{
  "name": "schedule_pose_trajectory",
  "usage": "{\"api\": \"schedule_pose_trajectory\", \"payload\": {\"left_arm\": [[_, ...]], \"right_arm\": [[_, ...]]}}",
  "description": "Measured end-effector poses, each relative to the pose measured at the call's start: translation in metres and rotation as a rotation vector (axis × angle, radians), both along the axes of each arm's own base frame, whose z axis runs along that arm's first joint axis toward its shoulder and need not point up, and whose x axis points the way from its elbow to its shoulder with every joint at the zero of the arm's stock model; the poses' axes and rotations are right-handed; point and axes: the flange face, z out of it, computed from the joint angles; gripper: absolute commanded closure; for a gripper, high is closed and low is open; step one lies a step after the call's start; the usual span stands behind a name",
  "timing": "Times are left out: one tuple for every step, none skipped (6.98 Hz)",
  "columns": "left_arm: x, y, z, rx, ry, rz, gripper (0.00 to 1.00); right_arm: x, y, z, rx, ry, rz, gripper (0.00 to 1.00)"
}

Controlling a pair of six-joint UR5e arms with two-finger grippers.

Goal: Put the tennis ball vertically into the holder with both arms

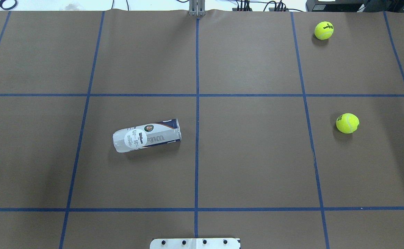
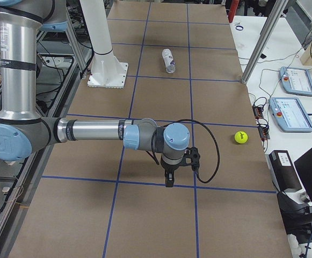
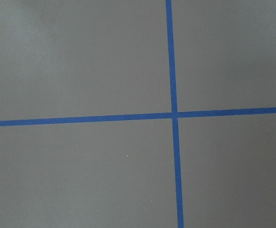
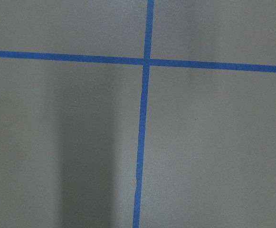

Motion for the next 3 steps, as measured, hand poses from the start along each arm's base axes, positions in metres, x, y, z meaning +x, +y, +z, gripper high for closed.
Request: {"api": "schedule_pose_trajectory", "payload": {"left_arm": [[0.0000, 0.0023, 0.0025, -0.002, 0.000, 0.002, 0.00], [0.0002, 0.0060, 0.0065, -0.004, -0.001, 0.005, 0.00], [0.0004, 0.0076, 0.0083, -0.006, -0.002, 0.006, 0.00]], "right_arm": [[-0.0002, 0.0002, 0.0001, -0.001, -0.003, 0.000, 0.01], [-0.0005, 0.0004, -0.0001, 0.000, -0.008, 0.000, 0.01], [-0.0007, 0.0005, -0.0003, 0.000, -0.010, 0.000, 0.01]]}}
